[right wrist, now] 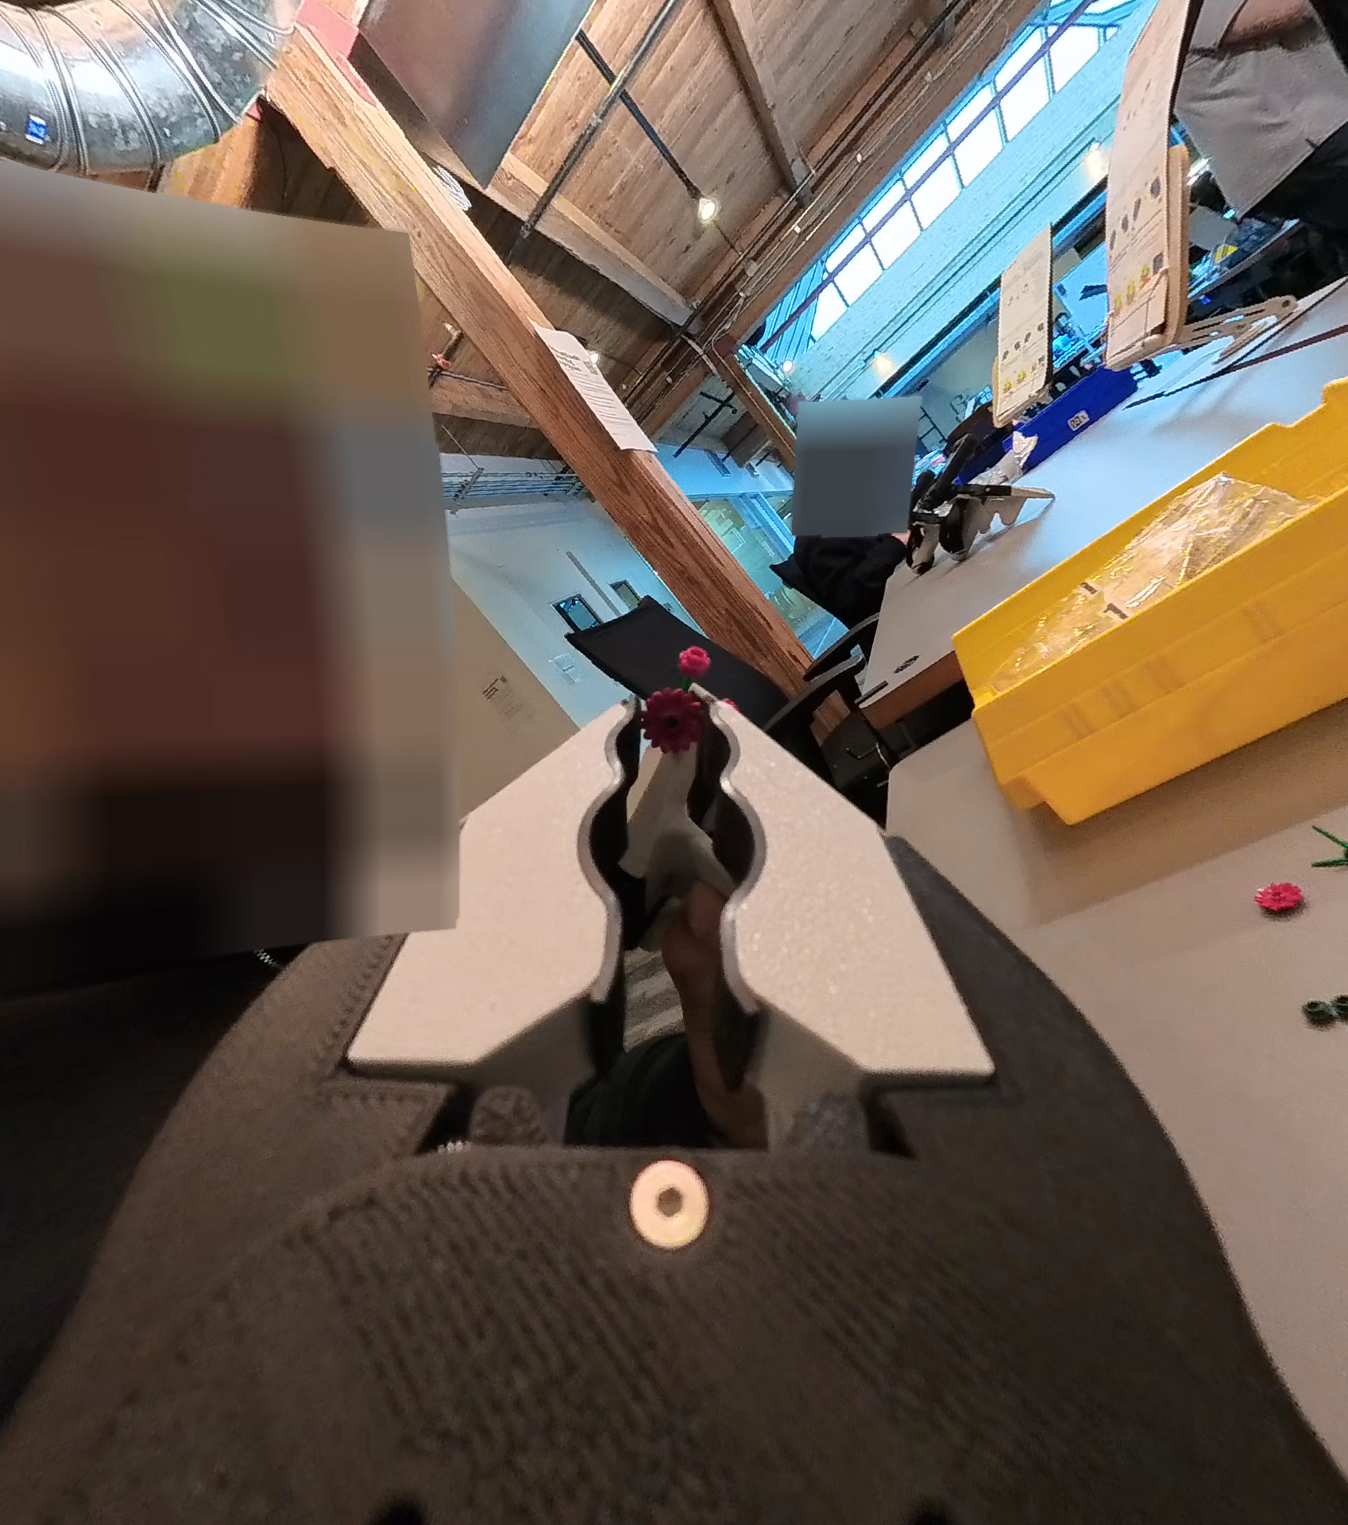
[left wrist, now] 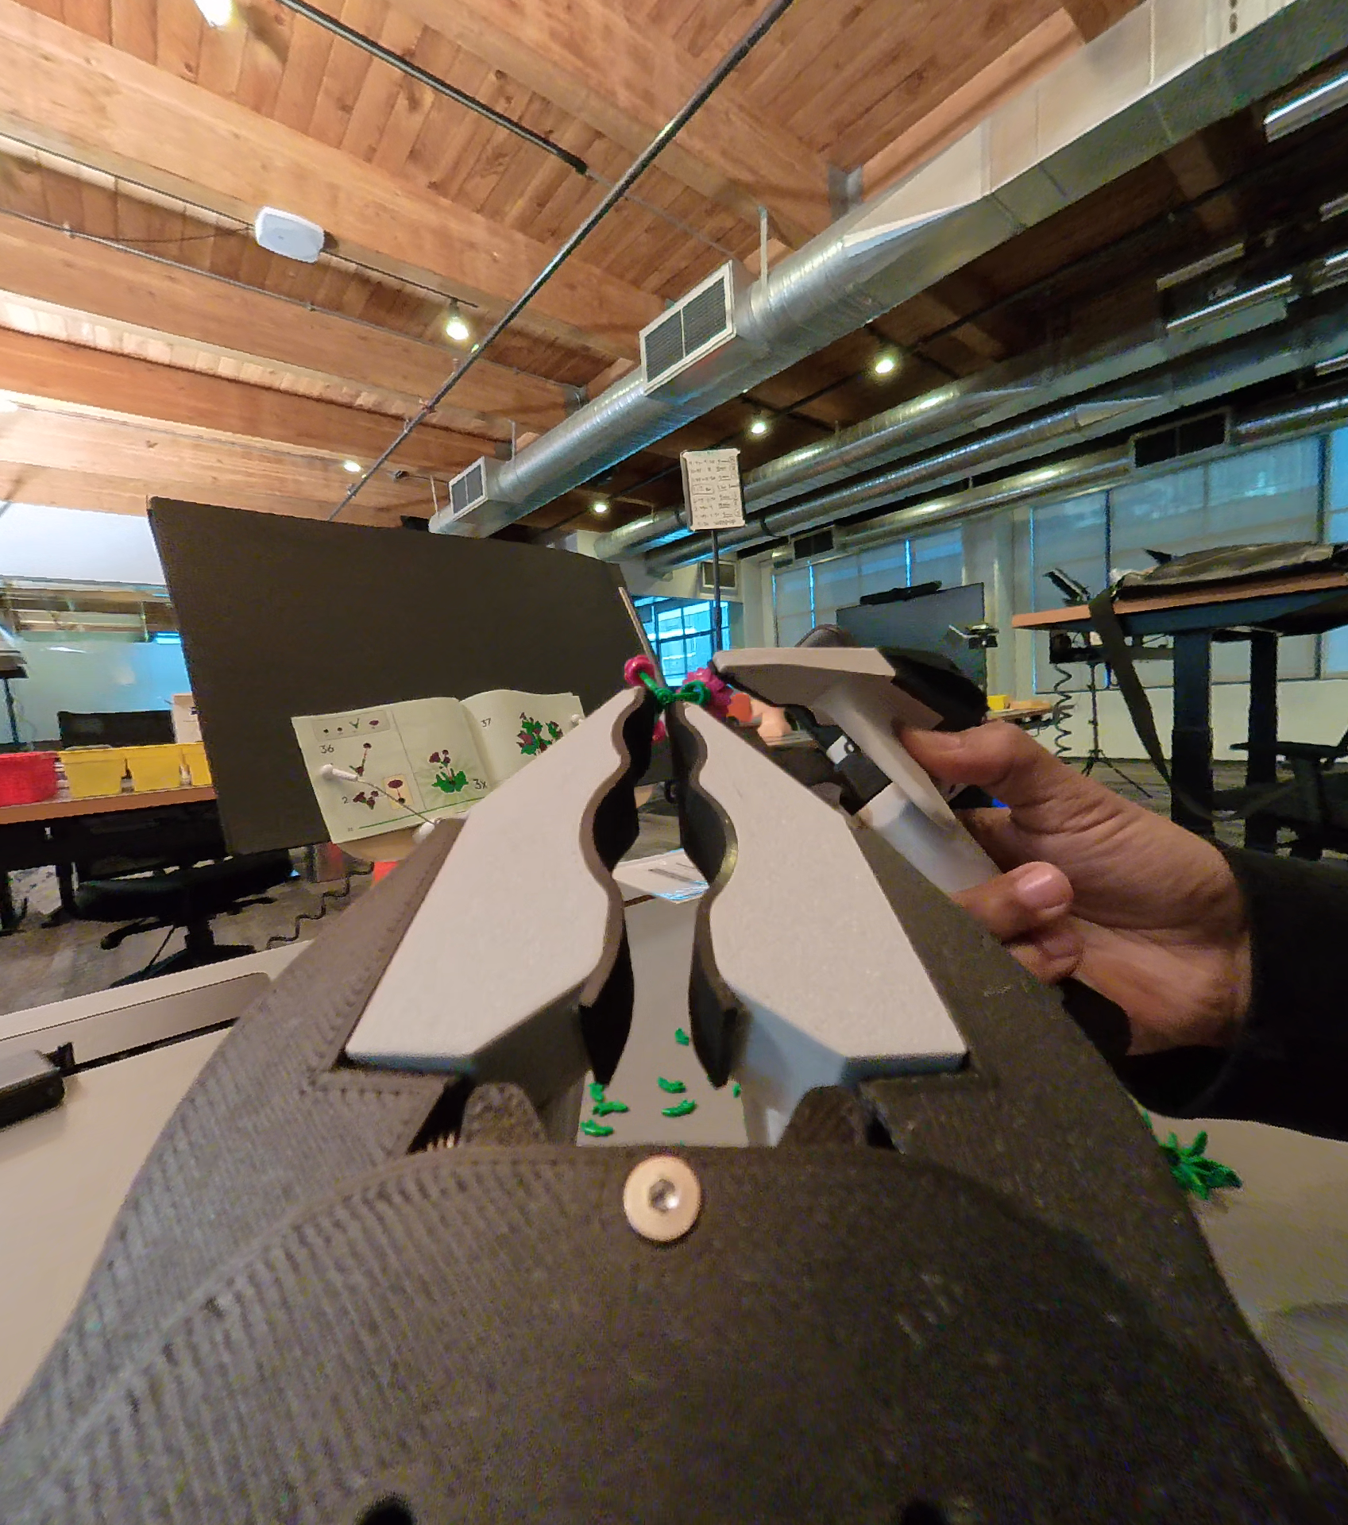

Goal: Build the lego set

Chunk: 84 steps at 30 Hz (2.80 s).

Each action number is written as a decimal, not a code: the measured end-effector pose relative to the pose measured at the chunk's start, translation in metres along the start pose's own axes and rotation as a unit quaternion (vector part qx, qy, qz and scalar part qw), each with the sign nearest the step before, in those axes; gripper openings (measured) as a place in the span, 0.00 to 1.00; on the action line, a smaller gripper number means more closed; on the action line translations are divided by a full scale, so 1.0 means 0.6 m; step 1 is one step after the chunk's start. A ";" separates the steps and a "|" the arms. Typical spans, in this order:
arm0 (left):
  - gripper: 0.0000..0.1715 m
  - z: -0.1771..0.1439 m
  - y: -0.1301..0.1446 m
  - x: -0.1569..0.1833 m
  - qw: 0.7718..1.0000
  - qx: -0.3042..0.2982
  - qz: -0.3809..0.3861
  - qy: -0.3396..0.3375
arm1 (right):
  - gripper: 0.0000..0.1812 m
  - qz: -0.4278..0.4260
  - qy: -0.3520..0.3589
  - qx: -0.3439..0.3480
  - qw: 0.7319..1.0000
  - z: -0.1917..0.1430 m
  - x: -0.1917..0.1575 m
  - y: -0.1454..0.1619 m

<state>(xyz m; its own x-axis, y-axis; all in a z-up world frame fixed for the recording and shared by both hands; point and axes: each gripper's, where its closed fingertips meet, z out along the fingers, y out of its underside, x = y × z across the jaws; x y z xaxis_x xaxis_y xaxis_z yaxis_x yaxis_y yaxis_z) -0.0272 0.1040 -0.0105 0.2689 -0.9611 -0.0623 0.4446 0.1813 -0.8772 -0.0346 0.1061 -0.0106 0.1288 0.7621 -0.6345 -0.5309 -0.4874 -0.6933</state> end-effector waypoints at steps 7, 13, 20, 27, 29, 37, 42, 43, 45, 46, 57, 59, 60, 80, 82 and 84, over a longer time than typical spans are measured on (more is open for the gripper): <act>0.01 0.000 0.004 -0.002 1.000 -0.005 0.004 -0.005 | 0.07 0.002 0.008 -0.002 1.000 0.000 0.004 0.001; 0.01 0.001 0.006 -0.002 1.000 -0.008 0.005 -0.006 | 0.07 -0.002 0.016 -0.007 1.000 -0.001 0.003 0.001; 0.00 0.001 0.013 -0.004 1.000 -0.021 0.015 -0.011 | 0.07 -0.011 0.036 -0.018 0.999 -0.003 0.008 0.002; 0.01 0.003 0.024 -0.008 0.999 -0.035 0.005 -0.006 | 0.07 -0.026 0.066 -0.024 0.997 -0.009 0.020 0.001; 0.01 0.003 0.026 -0.008 0.999 -0.038 0.006 -0.002 | 0.07 -0.026 0.069 -0.022 0.997 -0.010 0.023 0.001; 0.01 0.003 0.029 -0.006 0.999 -0.040 -0.004 0.010 | 0.07 -0.029 0.078 -0.020 0.996 -0.012 0.025 -0.002; 0.01 0.001 0.028 -0.008 0.999 -0.038 -0.006 0.009 | 0.07 -0.035 0.087 -0.029 0.995 -0.013 0.027 0.002; 0.01 0.002 0.029 -0.008 0.999 -0.040 -0.006 0.009 | 0.07 -0.038 0.092 -0.032 0.994 -0.013 0.029 0.003; 0.00 0.002 0.030 -0.008 0.999 -0.043 -0.009 0.010 | 0.07 -0.041 0.096 -0.034 0.994 -0.014 0.029 0.003; 0.00 0.003 0.031 -0.008 0.999 -0.045 -0.010 0.009 | 0.07 -0.040 0.095 -0.034 0.994 -0.014 0.028 0.003; 0.00 0.004 0.034 -0.017 0.999 -0.043 -0.026 -0.020 | 0.07 -0.007 0.076 -0.007 0.997 -0.012 0.031 0.002; 0.00 0.005 0.034 -0.018 0.998 -0.040 -0.032 -0.026 | 0.07 0.002 0.069 0.001 0.998 -0.011 0.031 0.001; 0.00 0.005 0.035 -0.018 0.998 -0.040 -0.034 -0.028 | 0.07 0.008 0.065 0.005 0.998 -0.012 0.032 0.000; 0.00 0.008 0.046 -0.022 0.996 -0.055 -0.025 -0.060 | 0.07 0.032 0.067 0.040 0.996 -0.016 0.042 -0.002; 0.00 0.007 0.046 -0.023 0.996 -0.055 -0.024 -0.062 | 0.07 0.031 0.069 0.041 0.996 -0.015 0.043 -0.002; 0.00 0.007 0.048 -0.024 0.996 -0.059 -0.020 -0.066 | 0.07 0.032 0.070 0.043 0.996 -0.016 0.044 -0.002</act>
<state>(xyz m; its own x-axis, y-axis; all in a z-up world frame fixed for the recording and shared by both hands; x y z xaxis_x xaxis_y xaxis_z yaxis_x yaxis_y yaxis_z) -0.0145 0.1241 -0.0327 0.3666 -0.9299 0.0294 0.3557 0.1109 -0.9280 -0.0228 0.1228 -0.0297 0.2043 0.6607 -0.7223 -0.6101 -0.4912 -0.6217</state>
